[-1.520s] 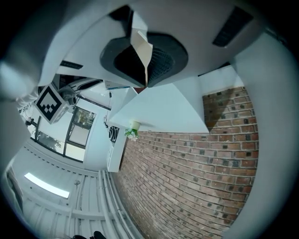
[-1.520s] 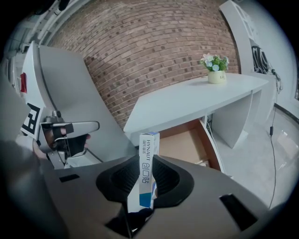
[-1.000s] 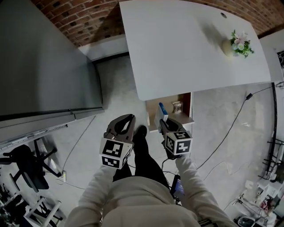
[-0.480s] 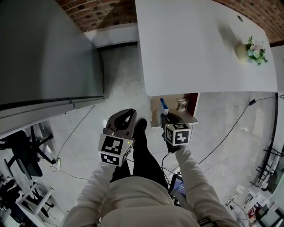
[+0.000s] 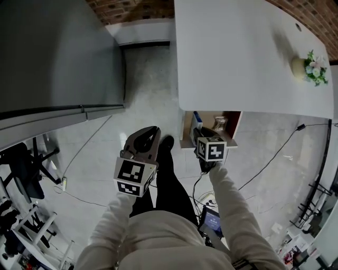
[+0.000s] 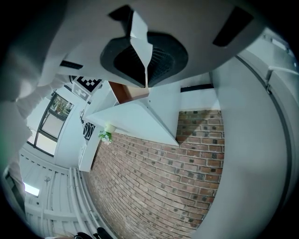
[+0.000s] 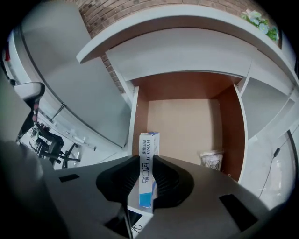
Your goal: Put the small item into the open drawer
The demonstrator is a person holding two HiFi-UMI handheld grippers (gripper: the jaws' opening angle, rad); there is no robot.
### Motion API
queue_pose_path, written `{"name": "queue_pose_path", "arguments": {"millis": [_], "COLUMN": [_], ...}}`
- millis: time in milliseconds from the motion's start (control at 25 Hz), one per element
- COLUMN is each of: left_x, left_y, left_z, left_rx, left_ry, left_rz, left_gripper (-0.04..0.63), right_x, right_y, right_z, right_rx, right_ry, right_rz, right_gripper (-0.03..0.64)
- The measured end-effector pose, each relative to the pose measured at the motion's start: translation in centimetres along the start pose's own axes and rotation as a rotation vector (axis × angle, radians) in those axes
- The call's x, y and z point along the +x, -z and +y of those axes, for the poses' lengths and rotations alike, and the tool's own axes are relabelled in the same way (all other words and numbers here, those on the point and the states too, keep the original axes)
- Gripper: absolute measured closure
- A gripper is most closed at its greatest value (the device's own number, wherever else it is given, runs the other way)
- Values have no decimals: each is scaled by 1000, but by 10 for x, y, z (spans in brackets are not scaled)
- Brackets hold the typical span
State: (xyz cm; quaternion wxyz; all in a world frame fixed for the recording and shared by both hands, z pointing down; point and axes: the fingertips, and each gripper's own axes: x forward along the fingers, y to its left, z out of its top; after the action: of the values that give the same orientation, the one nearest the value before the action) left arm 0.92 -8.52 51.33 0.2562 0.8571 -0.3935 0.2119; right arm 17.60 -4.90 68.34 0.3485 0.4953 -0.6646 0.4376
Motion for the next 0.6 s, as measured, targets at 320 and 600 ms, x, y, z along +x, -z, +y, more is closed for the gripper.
{"name": "queue_pose_path", "arguments": {"millis": [320,600], "left_x": [1,3], "left_y": [6,5], "left_z": [6,10], "left_rx": [-15,-15], "left_ry": [-21,-28], "left_rz": [1,-4], "left_gripper": [566,566], "right_x": [25,42], "right_y": [8,8], "right_z": [-8,-11], "right_rx": [-12,-27], "right_ry": [20,34], "right_rz": [61,90], "right_gripper": [508,508]}}
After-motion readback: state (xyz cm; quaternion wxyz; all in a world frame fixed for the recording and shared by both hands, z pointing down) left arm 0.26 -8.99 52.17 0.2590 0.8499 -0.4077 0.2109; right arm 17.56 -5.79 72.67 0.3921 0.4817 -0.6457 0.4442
